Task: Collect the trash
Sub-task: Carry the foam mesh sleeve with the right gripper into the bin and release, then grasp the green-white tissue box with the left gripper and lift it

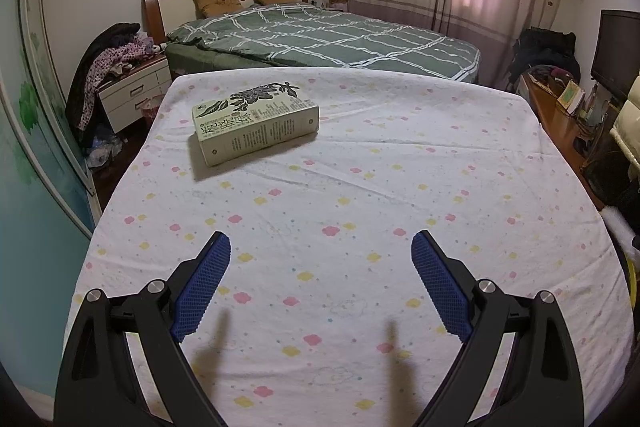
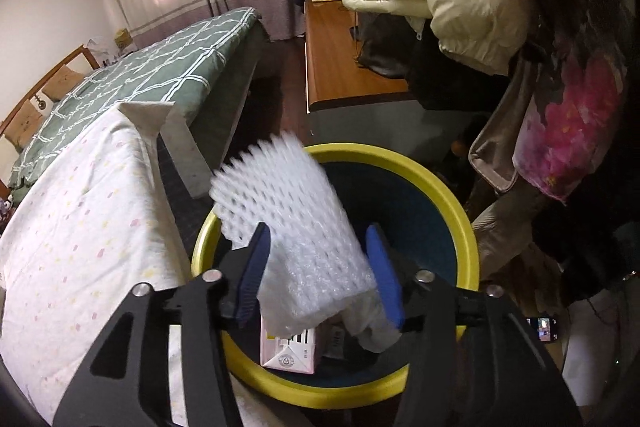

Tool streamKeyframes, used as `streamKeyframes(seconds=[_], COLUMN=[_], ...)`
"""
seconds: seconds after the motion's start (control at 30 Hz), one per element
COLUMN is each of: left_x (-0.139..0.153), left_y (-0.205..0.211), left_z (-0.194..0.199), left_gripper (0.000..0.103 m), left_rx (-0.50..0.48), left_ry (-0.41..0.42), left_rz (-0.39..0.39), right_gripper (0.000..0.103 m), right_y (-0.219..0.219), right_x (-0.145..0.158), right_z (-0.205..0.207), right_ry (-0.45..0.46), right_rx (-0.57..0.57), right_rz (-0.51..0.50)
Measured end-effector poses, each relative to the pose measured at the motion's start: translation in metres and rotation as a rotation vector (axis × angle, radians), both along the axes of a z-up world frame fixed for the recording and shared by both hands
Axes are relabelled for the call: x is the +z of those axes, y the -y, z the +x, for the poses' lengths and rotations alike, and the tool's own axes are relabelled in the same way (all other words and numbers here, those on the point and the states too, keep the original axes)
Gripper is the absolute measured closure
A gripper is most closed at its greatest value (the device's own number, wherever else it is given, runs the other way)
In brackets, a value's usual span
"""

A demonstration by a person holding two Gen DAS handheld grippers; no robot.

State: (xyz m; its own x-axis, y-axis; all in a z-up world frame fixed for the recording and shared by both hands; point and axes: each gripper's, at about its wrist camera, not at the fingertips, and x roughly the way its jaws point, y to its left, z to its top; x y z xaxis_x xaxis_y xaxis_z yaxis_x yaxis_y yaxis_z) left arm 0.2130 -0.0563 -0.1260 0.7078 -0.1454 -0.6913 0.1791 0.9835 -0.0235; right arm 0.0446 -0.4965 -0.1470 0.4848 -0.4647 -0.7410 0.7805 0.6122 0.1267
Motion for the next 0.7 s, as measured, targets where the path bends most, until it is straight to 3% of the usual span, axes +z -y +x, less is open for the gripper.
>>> streamKeyframes(seconds=[0.4, 0.7], left_x=[0.011, 0.014], left_y=[-0.011, -0.038], left_z=[0.011, 0.061], left_gripper=[0.012, 0.012], left_rx=[0.041, 0.109], left_ry=[-0.015, -0.036], left_rz=[0.039, 0.074], right_gripper=[0.050, 0.049], right_y=[-0.011, -0.020], right_x=[0.002, 0.004], right_z=[0.000, 0.005], right_ry=[0.031, 0.061], right_rx=[0.049, 0.091], right_rz=[-0.005, 0.011])
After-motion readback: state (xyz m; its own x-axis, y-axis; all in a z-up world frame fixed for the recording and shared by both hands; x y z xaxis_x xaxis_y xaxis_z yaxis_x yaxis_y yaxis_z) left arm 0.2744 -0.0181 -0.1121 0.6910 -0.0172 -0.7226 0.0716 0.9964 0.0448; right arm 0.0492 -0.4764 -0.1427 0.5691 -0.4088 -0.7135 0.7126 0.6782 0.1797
